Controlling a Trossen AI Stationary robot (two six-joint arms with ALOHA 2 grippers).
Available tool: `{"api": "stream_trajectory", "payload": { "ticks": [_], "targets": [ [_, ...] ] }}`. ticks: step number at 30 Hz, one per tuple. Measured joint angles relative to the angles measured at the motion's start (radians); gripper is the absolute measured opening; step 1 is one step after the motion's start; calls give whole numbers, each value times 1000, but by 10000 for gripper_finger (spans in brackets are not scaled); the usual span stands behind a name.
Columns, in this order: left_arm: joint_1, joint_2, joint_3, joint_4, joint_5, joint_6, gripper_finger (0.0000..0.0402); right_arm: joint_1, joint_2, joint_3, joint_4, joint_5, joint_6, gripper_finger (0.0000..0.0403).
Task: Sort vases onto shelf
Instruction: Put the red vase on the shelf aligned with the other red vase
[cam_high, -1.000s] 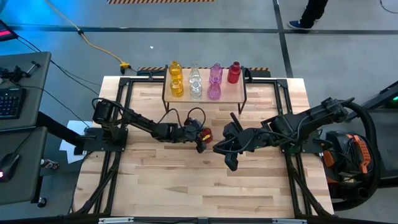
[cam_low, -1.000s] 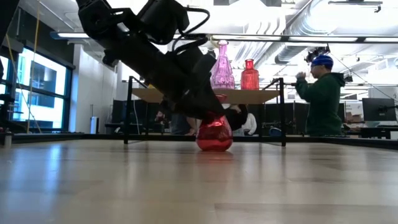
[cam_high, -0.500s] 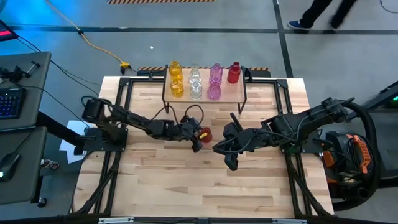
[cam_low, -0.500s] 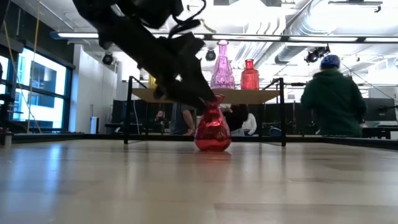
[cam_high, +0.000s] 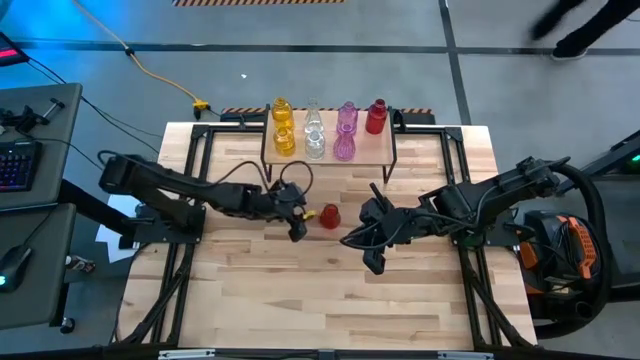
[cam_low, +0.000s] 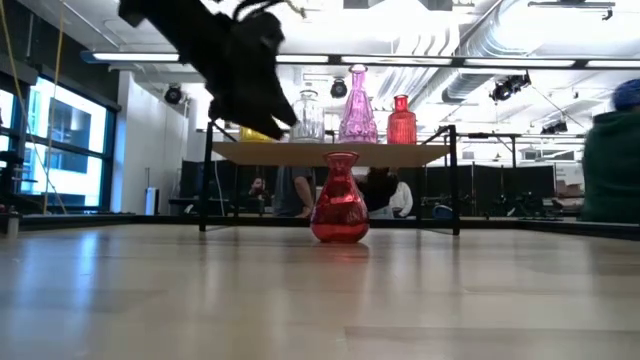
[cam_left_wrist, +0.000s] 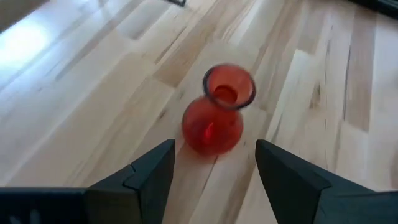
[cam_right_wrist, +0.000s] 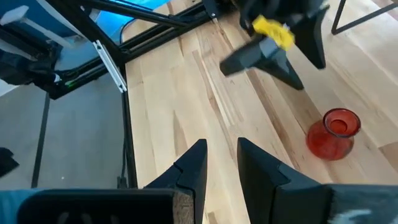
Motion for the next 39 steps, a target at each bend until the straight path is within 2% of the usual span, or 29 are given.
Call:
{"api": "stream_trajectory", "payload": {
  "ticks": [4,9,14,17,22,26,31,36,39],
  "targets": [
    [-19,-82,-1,-54,1,-3,214,0,0,0,-2,-1,-22,71],
    [-53,-194,-1,-84,45,-3,214,-1,2,-2,15,2,-182,71],
    [-96,-298,0,-73,72,-3,214,-15,35,-4,58,26,-202,72],
    [-123,-357,0,-81,72,-3,214,-26,71,-4,84,-5,-194,72],
    [-167,-444,0,-99,72,-3,214,-51,153,-4,161,-118,-128,72],
    [-204,-513,0,-131,82,20,214,-61,202,-4,238,-150,-111,72],
    [-254,-611,0,-166,76,138,214,-60,222,-4,307,-127,-89,72],
    [-307,-705,-6,-257,-24,209,214,-61,222,-4,312,-35,-65,72],
    [-339,-778,-63,-262,-70,210,214,-60,222,-4,315,1,-62,72]
  ]
}}
